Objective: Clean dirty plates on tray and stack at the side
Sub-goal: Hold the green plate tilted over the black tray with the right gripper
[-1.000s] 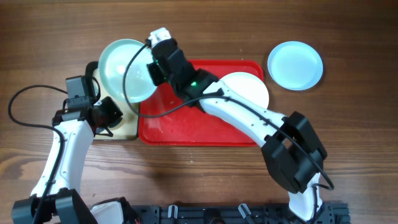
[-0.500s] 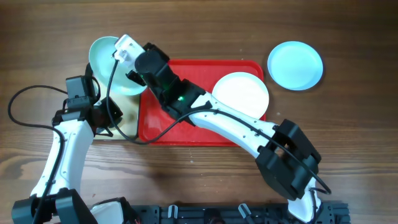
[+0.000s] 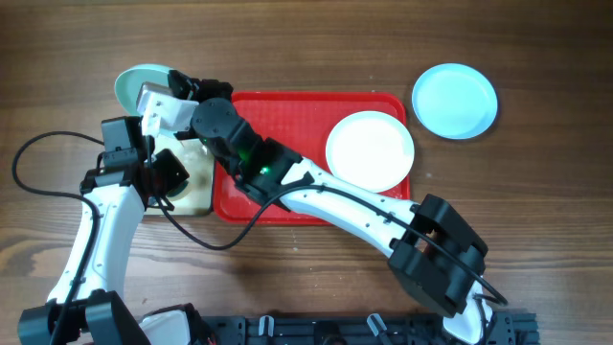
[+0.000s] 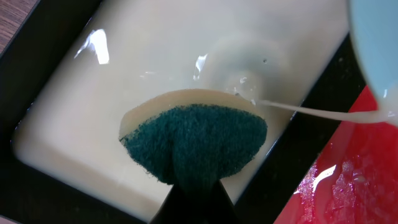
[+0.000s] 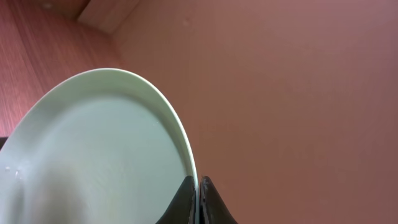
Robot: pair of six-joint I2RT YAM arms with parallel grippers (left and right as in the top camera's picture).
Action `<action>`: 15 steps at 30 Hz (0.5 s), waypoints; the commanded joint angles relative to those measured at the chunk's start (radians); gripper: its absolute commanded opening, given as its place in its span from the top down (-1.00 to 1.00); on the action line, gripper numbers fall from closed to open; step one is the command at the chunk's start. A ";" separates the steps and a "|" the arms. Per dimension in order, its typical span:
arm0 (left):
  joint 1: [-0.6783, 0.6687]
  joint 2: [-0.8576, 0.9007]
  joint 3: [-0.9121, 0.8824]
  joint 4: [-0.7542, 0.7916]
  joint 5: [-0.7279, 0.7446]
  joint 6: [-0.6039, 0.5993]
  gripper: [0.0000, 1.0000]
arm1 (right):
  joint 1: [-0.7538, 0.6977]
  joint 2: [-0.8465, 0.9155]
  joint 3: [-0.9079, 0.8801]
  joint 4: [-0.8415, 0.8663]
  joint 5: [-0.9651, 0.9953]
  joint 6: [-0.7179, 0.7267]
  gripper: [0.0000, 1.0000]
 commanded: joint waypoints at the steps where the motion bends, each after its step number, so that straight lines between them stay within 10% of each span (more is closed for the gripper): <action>1: -0.003 -0.018 -0.005 0.003 -0.017 -0.010 0.92 | 0.004 -0.002 0.016 0.015 -0.001 -0.056 0.91; 15: -0.003 -0.018 -0.005 0.003 -0.017 -0.010 0.92 | 0.010 0.000 0.016 0.018 0.000 -0.103 0.92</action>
